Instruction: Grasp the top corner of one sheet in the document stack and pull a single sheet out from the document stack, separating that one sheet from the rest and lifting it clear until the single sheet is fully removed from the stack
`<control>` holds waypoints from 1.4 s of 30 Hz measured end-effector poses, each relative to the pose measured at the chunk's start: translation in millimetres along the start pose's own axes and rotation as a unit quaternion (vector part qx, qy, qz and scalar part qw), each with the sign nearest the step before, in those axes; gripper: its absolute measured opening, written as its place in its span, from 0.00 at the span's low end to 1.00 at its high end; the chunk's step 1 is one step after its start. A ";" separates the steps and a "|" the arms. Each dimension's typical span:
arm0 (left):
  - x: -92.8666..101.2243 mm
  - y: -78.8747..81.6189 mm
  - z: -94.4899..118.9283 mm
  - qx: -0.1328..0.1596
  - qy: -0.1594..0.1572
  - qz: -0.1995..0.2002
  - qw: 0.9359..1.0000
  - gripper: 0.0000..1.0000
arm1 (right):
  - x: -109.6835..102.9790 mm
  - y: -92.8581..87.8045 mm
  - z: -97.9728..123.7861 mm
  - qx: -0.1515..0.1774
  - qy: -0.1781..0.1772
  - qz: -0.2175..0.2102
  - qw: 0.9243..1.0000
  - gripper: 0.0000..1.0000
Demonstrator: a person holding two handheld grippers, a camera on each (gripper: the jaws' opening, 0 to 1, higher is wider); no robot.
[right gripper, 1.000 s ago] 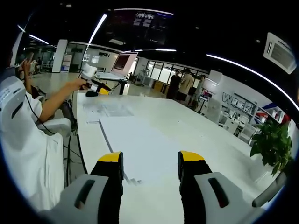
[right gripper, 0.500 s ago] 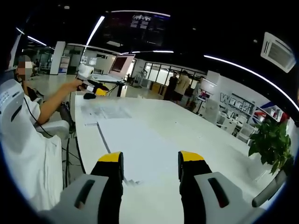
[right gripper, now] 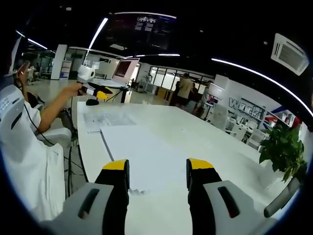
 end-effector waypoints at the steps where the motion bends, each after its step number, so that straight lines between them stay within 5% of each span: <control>1: 1.3 0.8 -0.2 0.000 -0.002 -0.002 1.000 0.38 | 0.0 0.2 0.1 0.000 0.000 0.000 1.000 0.46; 42: 50.2 27.3 -6.4 0.033 -0.086 -0.022 0.996 0.39 | 0.3 1.4 1.0 0.007 -0.006 -0.004 1.000 0.46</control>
Point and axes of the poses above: the point that each gripper's makers call its tool centre point, and the gripper's own axes: z roughly backward along the fingers, x roughly to its right, y roughly out of its top, the point moved 8 cm from there along z, roughly backward along the fingers, and after that the axes turned 3 degrees about -y, right-handed, at the moved point
